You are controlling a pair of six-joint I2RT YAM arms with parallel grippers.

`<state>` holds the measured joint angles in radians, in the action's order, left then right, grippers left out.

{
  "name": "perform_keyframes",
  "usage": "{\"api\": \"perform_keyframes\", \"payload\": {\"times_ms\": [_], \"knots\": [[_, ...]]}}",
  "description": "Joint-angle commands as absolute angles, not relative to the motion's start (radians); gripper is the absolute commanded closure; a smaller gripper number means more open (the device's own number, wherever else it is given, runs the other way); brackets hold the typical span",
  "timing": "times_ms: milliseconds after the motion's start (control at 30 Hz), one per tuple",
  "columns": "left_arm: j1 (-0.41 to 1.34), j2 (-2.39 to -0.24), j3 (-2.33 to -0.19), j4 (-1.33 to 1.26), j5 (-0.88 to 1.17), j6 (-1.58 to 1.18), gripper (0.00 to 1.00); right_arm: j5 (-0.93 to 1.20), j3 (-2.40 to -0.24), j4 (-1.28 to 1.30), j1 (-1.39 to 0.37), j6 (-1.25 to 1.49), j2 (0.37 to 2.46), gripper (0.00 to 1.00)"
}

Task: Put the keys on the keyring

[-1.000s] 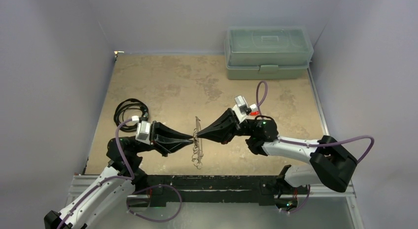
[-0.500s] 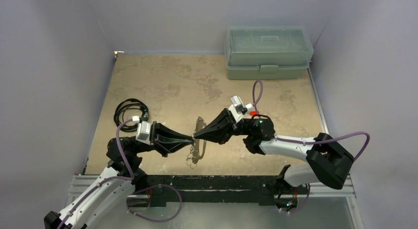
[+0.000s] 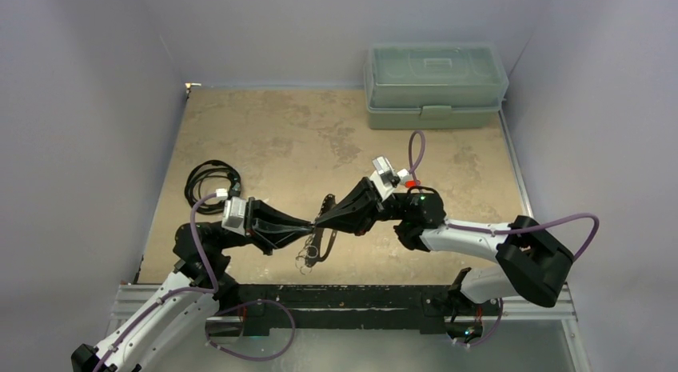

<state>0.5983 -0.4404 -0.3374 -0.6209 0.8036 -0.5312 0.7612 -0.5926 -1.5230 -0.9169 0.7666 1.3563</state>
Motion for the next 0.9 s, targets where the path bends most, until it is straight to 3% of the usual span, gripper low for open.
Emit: {"api": "perform_keyframes", "payload": {"times_ms": [0, 300, 600, 867], "knots": [[0.604, -0.439, -0.363, -0.630, 0.793, -0.512, 0.87, 0.778, -0.629, -1.868, -0.927, 0.762, 1.369, 1.00], [0.604, -0.430, -0.377, -0.585, 0.777, -0.486, 0.84, 0.788, -0.620, -1.864, -0.928, 0.761, 1.364, 1.00], [0.604, -0.432, -0.390, -0.550, 0.766, -0.473, 0.99, 0.790, -0.621, -1.864, -0.930, 0.762, 1.365, 1.00], [0.604, -0.417, -0.424, -0.445, 0.730, -0.418, 1.00, 0.777, -0.607, -1.864, -0.929, 0.762, 1.361, 0.98]]}}
